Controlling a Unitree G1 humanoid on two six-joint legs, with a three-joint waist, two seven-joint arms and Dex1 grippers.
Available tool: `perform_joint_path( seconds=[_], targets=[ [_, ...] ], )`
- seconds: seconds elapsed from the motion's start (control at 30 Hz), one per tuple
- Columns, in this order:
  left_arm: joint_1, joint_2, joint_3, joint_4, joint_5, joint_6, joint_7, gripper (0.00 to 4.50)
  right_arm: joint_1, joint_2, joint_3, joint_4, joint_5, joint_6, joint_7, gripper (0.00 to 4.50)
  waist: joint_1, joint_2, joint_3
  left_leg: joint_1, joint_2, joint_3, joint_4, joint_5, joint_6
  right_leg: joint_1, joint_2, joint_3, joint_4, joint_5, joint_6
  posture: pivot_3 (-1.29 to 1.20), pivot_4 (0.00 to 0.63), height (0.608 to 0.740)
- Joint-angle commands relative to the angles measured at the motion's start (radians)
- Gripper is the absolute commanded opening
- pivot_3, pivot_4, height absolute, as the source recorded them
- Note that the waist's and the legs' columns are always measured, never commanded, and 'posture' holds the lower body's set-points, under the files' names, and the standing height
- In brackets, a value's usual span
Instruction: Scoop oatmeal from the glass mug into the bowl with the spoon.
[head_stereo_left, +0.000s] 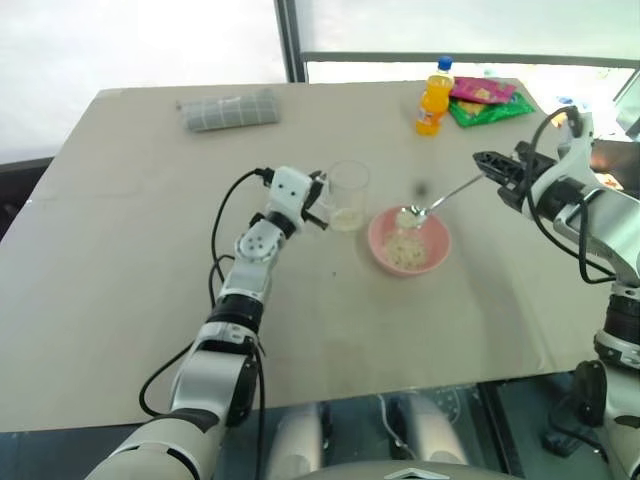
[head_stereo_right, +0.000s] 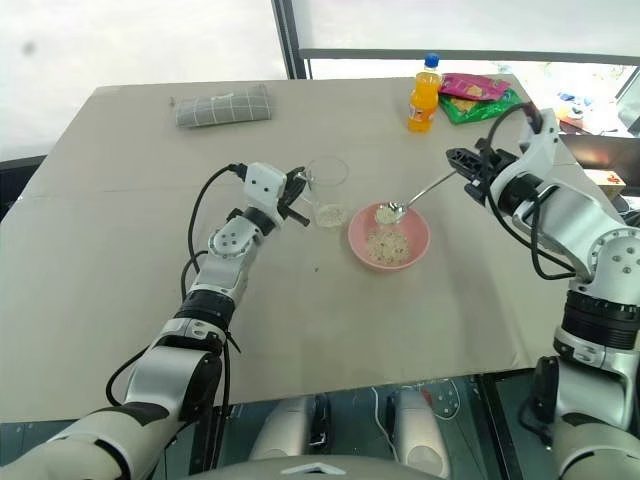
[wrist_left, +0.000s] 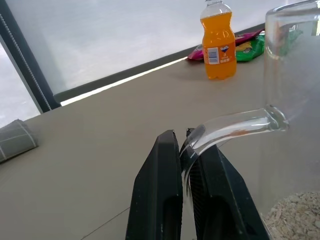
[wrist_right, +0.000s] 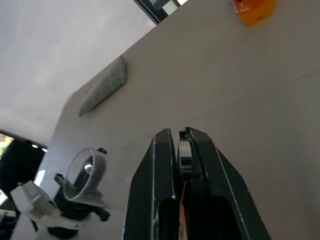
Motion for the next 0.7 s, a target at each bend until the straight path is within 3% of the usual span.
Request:
perform_joint_path(
  seconds=[0.03, 0.47, 0.53, 0.7],
  targets=[
    [0.023, 0.026, 0.006, -0.008, 0.012, 0.008, 0.008, 0.11, -0.038, -0.069, 0.062, -0.089, -0.153, -0.005, 0.152, 0.00, 0.000, 0.000, 0.000, 0.000, 0.000, 0.000, 0.000, 0.000, 0.000, 0.000, 0.000, 0.000, 0.000, 0.000, 0.000, 0.00, 0.150, 0.740],
    [0.044, 0.016, 0.011, -0.055, 0.000, 0.060, 0.024, 0.11, -0.180, -0.272, 0.403, -0.300, -0.692, -0.090, 0.711, 0.00, 0.005, 0.000, 0.000, -0.001, 0.000, -0.002, 0.000, 0.000, 0.000, 0.000, 0.000, -0.001, -0.002, 0.000, 0.000, 0.00, 0.150, 0.740],
    [0.045, 0.016, 0.014, -0.061, -0.010, 0.073, 0.022, 0.11, -0.180, -0.280, 0.412, -0.301, -0.736, -0.102, 0.756, 0.00, 0.004, 0.000, 0.000, -0.001, 0.000, -0.002, 0.000, 0.000, 0.000, 0.000, 0.000, -0.001, -0.002, 0.000, 0.000, 0.00, 0.150, 0.740],
    [0.060, 0.017, 0.010, -0.098, -0.013, 0.091, 0.019, 0.11, -0.225, -0.164, 0.242, -0.180, -0.642, -0.025, 0.694, 0.00, 0.002, 0.000, 0.000, -0.001, 0.000, -0.002, 0.000, 0.000, 0.000, -0.001, 0.001, -0.001, -0.001, 0.000, 0.000, 0.00, 0.150, 0.740]
  ],
)
